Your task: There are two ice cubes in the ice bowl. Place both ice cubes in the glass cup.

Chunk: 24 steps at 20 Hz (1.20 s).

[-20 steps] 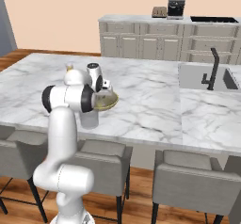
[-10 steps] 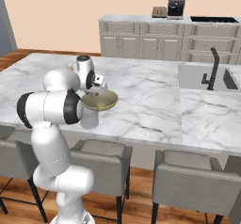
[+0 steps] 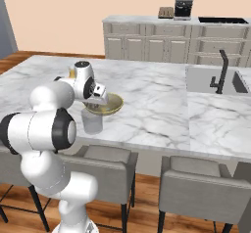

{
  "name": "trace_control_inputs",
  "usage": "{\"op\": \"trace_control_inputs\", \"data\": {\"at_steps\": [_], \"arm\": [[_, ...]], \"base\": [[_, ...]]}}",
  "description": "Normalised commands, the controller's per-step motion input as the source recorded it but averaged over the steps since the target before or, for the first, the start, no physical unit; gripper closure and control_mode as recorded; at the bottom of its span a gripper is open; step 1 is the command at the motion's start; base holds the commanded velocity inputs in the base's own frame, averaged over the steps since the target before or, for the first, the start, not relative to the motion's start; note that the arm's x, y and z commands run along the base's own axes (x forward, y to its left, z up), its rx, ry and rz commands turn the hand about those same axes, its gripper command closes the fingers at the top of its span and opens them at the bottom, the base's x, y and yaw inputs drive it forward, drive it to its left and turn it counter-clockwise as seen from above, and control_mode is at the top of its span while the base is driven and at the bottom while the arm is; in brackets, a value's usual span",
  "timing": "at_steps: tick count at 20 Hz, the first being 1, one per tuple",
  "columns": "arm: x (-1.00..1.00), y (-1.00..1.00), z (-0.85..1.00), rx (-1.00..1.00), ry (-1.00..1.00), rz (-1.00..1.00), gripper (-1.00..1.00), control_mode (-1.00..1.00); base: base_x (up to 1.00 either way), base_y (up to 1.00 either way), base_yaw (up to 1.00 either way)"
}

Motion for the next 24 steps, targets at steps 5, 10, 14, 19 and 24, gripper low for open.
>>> {"op": "trace_control_inputs", "data": {"at_steps": [5,10,14,19,24], "arm": [[0.00,0.02,0.11,0.00,0.00,0.00,1.00,-1.00],[0.00,0.08,0.02,0.00,0.00,0.00,1.00,-1.00],[0.00,0.13,0.00,0.00,0.00,0.00,1.00,-1.00],[0.04,0.13,0.00,0.00,0.04,0.00,1.00,-1.00],[0.03,0.04,0.00,0.00,0.04,0.00,1.00,-1.00]], "base": [[0.00,0.00,0.00],[0.00,0.00,0.00],[0.00,0.00,0.00],[0.00,0.00,0.00],[0.00,0.00,0.00]]}}
